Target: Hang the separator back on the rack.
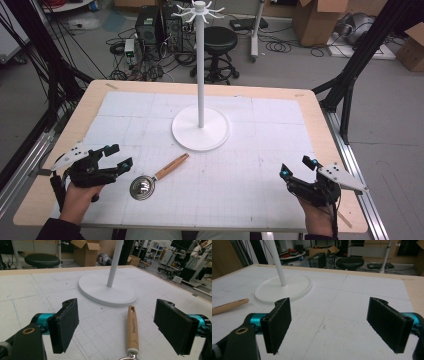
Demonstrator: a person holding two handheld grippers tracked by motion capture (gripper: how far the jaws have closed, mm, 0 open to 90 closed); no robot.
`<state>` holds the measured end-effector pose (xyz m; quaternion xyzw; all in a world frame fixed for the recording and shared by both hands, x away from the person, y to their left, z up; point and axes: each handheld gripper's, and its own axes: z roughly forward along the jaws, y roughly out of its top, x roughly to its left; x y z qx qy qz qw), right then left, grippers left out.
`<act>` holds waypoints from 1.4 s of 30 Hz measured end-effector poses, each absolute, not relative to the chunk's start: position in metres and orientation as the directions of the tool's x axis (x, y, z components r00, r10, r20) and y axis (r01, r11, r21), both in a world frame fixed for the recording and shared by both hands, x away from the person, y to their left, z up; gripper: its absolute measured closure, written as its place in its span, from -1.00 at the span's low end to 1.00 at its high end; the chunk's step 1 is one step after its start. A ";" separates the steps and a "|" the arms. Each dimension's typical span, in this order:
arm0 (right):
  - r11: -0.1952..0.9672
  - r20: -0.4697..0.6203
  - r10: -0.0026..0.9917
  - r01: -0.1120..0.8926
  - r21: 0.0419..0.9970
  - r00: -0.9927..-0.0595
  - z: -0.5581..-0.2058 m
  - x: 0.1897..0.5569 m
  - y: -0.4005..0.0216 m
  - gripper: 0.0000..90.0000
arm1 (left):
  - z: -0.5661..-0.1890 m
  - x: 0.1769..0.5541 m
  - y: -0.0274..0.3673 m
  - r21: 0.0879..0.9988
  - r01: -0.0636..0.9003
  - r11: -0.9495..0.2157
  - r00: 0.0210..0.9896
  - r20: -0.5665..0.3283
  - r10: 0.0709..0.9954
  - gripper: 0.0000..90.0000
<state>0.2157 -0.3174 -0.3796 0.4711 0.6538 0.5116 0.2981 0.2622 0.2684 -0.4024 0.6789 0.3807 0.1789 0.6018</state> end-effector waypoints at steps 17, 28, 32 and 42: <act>0.029 0.102 0.910 0.309 0.951 -0.401 -0.379 0.217 -0.317 -0.59 | -0.401 0.300 0.188 0.910 0.350 -0.221 0.733 -0.120 0.669 -0.49; 0.036 0.102 0.908 0.319 0.947 -0.406 -0.381 0.219 -0.317 -0.59 | -0.421 0.325 0.146 0.801 0.442 -0.403 0.765 -0.102 0.636 -0.27; 0.036 0.100 0.908 0.315 0.948 -0.406 -0.380 0.219 -0.317 -0.59 | -0.423 0.327 0.133 0.774 0.439 -0.456 0.770 -0.063 0.635 -0.34; 0.033 0.104 0.908 0.318 0.947 -0.405 -0.381 0.219 -0.318 -0.59 | -0.434 0.331 0.122 0.714 0.460 -0.527 0.763 -0.015 0.646 -0.07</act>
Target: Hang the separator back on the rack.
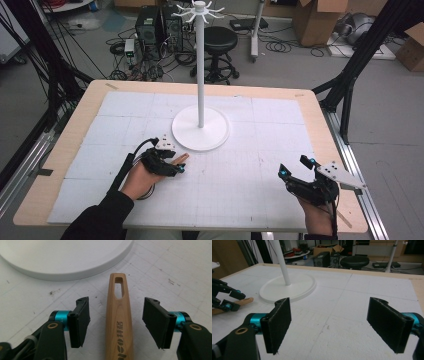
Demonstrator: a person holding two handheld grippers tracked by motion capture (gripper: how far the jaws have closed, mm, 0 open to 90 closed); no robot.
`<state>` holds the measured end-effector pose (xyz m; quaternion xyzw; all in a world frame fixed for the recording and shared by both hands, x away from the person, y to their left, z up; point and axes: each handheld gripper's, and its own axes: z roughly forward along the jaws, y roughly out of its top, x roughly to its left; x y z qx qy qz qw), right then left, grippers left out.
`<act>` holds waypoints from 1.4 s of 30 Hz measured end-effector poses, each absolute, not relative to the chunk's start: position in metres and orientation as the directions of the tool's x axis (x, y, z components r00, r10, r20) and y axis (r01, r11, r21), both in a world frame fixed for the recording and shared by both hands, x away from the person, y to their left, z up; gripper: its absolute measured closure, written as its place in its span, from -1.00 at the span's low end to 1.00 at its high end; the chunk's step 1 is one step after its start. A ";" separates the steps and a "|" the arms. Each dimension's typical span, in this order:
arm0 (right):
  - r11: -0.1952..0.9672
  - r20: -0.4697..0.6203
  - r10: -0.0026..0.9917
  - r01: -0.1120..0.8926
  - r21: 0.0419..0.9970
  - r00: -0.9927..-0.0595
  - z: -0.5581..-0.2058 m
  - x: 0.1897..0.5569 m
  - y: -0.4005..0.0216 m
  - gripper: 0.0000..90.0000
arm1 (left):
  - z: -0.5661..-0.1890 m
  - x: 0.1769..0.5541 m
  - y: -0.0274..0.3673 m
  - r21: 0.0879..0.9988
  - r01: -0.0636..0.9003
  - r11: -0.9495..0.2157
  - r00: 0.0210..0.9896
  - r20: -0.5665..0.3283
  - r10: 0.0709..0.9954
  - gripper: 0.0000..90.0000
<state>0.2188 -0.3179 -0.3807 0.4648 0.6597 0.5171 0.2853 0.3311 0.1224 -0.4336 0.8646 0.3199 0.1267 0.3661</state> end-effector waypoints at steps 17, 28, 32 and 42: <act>0.030 0.109 0.907 0.322 0.946 -0.406 -0.381 0.219 -0.317 -0.59 | -0.434 0.328 0.120 0.667 0.459 -0.587 0.780 0.015 0.626 0.34; 0.030 0.110 0.907 0.323 0.946 -0.406 -0.381 0.218 -0.317 -0.58 | -0.433 0.330 0.122 0.662 0.493 -0.565 0.765 -0.019 0.644 0.49; 0.031 0.109 0.907 0.323 0.946 -0.408 -0.381 0.219 -0.317 -0.58 | -0.430 0.329 0.125 0.672 0.506 -0.541 0.750 -0.032 0.660 0.50; 0.032 0.113 0.902 0.325 0.945 -0.417 -0.381 0.219 -0.316 -0.58 | -0.400 0.315 0.143 0.782 0.464 -0.416 0.749 -0.096 0.655 0.50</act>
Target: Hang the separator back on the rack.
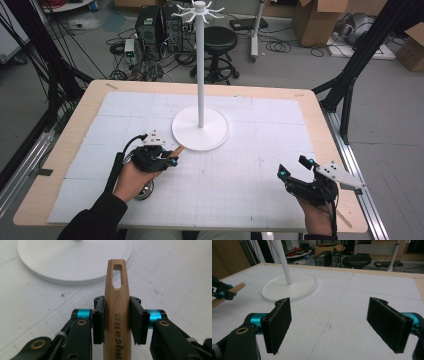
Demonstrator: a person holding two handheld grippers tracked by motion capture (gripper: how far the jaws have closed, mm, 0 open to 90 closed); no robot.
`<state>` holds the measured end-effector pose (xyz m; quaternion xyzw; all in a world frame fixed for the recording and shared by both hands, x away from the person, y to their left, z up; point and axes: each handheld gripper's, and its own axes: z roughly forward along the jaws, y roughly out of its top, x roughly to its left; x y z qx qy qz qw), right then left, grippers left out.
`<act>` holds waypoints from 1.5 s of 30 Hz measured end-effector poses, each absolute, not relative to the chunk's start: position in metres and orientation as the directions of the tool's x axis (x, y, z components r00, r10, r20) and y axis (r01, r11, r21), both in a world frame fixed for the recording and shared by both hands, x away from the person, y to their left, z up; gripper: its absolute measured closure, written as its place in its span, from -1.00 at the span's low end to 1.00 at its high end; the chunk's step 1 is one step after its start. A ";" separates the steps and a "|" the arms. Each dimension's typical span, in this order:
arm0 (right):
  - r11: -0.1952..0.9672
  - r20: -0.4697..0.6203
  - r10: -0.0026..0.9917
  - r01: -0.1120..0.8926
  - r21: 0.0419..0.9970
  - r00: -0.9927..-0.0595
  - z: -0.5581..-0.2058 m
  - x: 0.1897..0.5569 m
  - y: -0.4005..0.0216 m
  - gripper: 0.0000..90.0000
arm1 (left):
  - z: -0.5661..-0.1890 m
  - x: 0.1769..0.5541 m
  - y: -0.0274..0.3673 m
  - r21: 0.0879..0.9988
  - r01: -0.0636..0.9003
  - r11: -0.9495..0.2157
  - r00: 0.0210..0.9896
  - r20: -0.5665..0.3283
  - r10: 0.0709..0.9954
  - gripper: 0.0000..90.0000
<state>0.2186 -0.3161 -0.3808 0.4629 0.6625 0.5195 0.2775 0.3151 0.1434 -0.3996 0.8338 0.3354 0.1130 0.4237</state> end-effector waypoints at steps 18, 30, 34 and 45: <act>-0.008 0.218 0.771 0.333 0.943 -0.599 -0.375 0.220 -0.299 -0.59 | -0.358 0.275 0.169 0.937 0.295 -0.187 0.843 -0.162 0.513 0.50; 0.029 0.216 0.631 0.301 0.953 -0.745 -0.367 0.222 -0.273 -0.57 | -0.356 0.268 0.171 0.969 0.228 -0.094 0.913 -0.179 0.365 0.50; 0.003 0.224 0.577 0.277 0.961 -0.785 -0.361 0.223 -0.262 -0.54 | -0.356 0.265 0.168 0.975 0.208 -0.075 0.932 -0.175 0.319 0.50; 0.026 0.190 0.349 0.213 0.977 -0.918 -0.341 0.234 -0.212 -0.34 | -0.354 0.258 0.160 0.982 0.182 -0.041 0.959 -0.168 0.229 0.50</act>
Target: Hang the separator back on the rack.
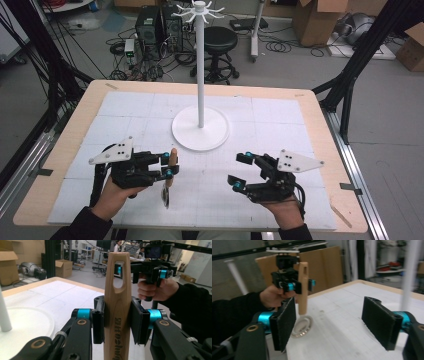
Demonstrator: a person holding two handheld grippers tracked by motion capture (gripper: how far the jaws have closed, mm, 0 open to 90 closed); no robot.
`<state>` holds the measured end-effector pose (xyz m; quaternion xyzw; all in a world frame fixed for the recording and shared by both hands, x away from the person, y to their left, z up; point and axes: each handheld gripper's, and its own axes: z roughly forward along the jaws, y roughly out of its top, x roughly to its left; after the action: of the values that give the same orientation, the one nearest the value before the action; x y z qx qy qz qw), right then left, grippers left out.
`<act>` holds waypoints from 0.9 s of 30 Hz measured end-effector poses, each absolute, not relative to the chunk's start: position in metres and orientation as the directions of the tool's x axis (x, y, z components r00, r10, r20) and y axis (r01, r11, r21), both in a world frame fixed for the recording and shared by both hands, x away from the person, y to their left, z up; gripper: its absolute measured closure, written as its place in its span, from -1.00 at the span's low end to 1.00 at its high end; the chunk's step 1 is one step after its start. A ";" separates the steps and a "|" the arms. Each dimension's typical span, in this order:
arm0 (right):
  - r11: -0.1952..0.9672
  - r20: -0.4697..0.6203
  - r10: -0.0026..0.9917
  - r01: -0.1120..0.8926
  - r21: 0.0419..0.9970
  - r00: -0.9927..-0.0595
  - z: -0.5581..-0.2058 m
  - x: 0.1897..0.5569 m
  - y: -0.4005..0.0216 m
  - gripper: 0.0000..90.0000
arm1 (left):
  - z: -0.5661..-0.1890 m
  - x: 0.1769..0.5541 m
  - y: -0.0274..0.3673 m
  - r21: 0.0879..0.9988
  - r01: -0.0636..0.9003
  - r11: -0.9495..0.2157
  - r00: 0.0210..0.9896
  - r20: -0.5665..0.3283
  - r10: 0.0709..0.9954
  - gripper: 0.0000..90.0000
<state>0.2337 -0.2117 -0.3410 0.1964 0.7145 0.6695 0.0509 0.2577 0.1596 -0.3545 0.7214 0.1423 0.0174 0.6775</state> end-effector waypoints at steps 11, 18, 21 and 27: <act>0.035 0.168 0.177 0.177 0.984 -0.970 -0.324 0.249 -0.172 -0.03 | -0.353 0.249 0.145 0.984 0.166 -0.059 0.976 -0.155 0.152 0.50; 0.076 0.145 0.107 0.154 0.985 -0.984 -0.318 0.252 -0.148 0.03 | -0.353 0.246 0.138 0.985 0.164 -0.058 0.981 -0.156 0.116 0.50; 0.080 0.146 0.078 0.152 0.985 -0.986 -0.318 0.254 -0.140 0.10 | -0.353 0.245 0.136 0.985 0.162 -0.061 0.982 -0.155 0.104 0.50; 0.075 0.158 0.026 0.159 0.984 -0.987 -0.320 0.257 -0.133 0.29 | -0.353 0.244 0.133 0.985 0.162 -0.066 0.984 -0.156 0.087 0.50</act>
<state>0.2567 -0.1331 -0.3197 0.0634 0.7315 0.6771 -0.0491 0.2436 0.1327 -0.3529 0.7294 0.0853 -0.0278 0.6782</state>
